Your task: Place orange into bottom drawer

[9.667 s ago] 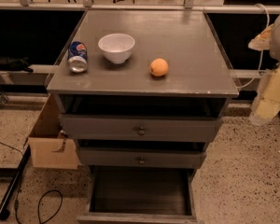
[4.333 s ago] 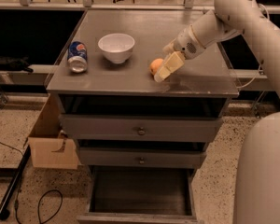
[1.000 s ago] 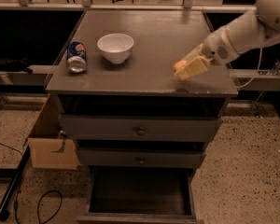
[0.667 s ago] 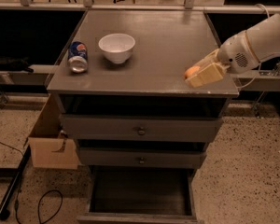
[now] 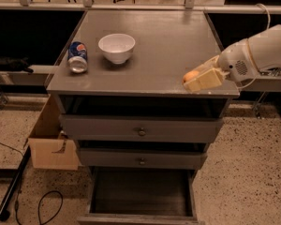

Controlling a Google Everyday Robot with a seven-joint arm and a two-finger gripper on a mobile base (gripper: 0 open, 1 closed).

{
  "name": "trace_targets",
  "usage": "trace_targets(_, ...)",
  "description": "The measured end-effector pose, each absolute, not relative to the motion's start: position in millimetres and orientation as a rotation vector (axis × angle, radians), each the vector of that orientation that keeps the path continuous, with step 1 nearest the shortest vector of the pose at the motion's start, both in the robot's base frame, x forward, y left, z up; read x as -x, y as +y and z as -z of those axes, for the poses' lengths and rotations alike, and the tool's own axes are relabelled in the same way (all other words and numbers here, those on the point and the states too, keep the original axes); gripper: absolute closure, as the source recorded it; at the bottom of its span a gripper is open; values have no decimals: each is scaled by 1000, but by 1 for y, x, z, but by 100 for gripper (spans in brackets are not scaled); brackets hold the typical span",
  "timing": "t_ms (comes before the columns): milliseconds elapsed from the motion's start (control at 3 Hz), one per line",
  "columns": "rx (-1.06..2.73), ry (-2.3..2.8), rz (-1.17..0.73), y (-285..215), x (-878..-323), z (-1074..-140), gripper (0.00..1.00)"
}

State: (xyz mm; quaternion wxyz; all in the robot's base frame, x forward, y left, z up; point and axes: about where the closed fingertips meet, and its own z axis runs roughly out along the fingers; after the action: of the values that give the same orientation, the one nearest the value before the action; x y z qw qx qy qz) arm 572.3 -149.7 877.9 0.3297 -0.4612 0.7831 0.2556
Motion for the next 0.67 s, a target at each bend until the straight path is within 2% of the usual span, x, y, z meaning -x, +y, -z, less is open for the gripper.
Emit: trace_targets(667,1037,1980,-832,-109,-506,-851,100)
